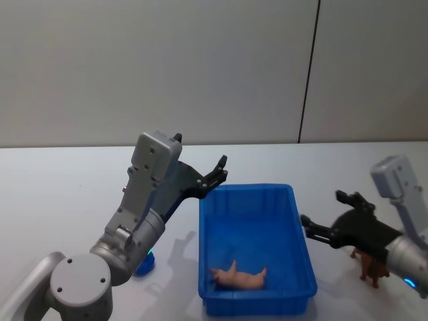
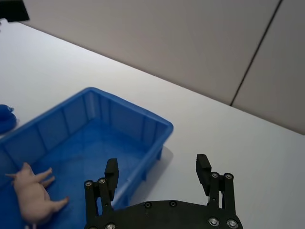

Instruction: Pick up the two dolls from the table and place them into the box.

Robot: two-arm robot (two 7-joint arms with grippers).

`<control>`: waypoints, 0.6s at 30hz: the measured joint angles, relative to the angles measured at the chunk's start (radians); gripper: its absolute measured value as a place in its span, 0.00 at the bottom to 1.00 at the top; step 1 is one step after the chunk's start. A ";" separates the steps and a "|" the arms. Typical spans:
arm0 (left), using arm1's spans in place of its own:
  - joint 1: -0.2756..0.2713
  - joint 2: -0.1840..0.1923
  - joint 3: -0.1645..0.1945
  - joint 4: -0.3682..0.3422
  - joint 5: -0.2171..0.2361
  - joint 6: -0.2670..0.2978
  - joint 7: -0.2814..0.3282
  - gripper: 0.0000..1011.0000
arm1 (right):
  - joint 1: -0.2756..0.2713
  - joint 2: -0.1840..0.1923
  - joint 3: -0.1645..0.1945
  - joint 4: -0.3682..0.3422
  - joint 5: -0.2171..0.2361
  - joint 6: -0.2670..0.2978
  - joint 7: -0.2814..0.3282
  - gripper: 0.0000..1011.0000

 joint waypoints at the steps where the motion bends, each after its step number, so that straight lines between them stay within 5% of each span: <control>1: 0.000 0.000 0.000 0.000 0.000 0.000 0.000 0.99 | -0.006 0.005 0.003 -0.005 0.003 0.002 -0.003 0.99; 18: 0.000 0.000 0.000 0.000 0.000 0.000 0.000 0.99 | -0.126 0.097 0.054 -0.071 0.084 0.085 -0.058 0.99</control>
